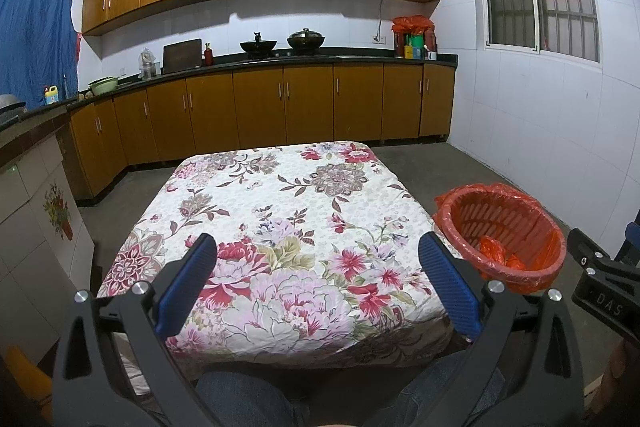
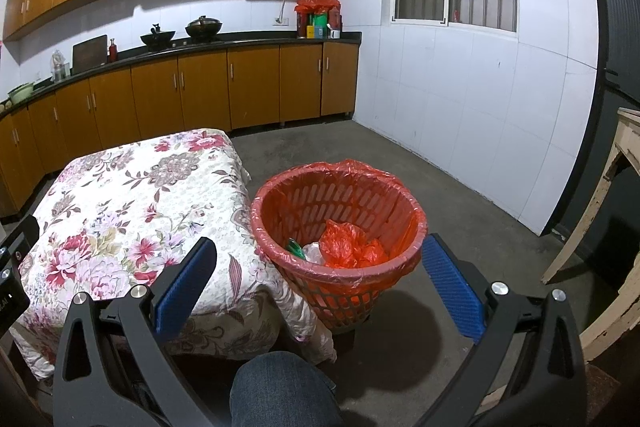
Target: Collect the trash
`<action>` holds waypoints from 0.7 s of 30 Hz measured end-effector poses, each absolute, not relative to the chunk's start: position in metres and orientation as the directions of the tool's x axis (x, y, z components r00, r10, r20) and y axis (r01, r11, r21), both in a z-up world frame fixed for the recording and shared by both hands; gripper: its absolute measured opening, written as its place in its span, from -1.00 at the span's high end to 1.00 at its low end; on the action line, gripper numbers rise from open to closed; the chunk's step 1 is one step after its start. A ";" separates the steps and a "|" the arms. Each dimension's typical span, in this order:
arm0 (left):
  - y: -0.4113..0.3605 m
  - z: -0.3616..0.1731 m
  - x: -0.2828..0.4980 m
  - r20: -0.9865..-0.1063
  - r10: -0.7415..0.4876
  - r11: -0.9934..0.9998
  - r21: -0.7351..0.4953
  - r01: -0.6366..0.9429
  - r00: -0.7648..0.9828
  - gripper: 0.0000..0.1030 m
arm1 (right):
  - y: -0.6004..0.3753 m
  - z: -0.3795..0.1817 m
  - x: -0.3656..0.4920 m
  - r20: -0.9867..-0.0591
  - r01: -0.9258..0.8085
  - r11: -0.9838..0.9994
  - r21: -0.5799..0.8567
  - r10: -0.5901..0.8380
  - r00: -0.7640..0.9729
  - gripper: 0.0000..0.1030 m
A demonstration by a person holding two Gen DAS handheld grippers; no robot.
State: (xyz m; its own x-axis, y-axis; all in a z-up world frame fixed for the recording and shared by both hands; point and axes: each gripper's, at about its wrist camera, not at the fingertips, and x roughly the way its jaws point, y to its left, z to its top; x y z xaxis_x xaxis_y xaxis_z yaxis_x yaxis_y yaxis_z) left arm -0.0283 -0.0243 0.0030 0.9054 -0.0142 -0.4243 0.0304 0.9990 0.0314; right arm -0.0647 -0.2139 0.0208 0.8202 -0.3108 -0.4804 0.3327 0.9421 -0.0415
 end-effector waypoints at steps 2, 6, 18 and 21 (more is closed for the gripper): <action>-0.024 0.003 -0.028 -0.425 -0.014 0.999 0.031 0.030 0.905 -0.92 | -0.215 0.021 -0.064 -0.480 0.332 0.942 -0.042 -0.311 0.820 -0.97; -0.024 0.003 -0.028 -0.425 -0.014 0.999 0.032 0.031 0.905 -0.92 | -0.215 0.021 -0.064 -0.481 0.332 0.942 -0.042 -0.311 0.820 -0.97; -0.025 0.002 -0.028 -0.426 -0.014 0.999 0.032 0.030 0.904 -0.92 | -0.215 0.021 -0.064 -0.482 0.332 0.942 -0.041 -0.310 0.819 -0.97; -0.025 0.002 -0.028 -0.426 -0.013 0.999 0.032 0.030 0.904 -0.92 | -0.215 0.021 -0.064 -0.483 0.332 0.942 -0.041 -0.310 0.819 -0.97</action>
State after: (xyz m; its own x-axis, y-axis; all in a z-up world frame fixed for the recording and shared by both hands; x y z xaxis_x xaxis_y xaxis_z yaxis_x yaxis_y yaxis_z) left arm -0.0283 -0.0249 0.0018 0.9045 -0.0134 -0.4264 0.0300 0.9990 0.0323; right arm -0.0636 -0.2150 0.0206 0.8192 -0.3097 -0.4827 0.3322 0.9423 -0.0410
